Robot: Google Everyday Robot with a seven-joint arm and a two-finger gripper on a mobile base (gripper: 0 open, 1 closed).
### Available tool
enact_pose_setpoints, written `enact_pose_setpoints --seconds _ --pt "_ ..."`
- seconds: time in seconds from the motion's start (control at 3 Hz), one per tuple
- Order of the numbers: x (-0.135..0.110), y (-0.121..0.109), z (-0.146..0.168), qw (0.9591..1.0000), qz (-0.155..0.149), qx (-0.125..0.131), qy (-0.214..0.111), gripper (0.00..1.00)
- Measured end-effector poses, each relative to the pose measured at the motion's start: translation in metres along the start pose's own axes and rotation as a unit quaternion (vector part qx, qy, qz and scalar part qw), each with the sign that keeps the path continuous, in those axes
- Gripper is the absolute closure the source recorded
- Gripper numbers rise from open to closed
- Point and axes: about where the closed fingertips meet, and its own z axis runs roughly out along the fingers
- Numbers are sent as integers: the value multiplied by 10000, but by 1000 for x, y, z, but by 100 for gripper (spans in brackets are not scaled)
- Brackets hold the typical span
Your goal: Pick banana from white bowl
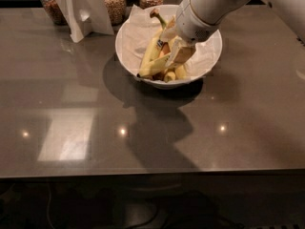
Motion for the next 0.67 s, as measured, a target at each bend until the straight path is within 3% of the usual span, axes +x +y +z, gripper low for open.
enact_pose_setpoints --seconds 0.67 --pt "4 2 26 9998 -89 -176 48 45"
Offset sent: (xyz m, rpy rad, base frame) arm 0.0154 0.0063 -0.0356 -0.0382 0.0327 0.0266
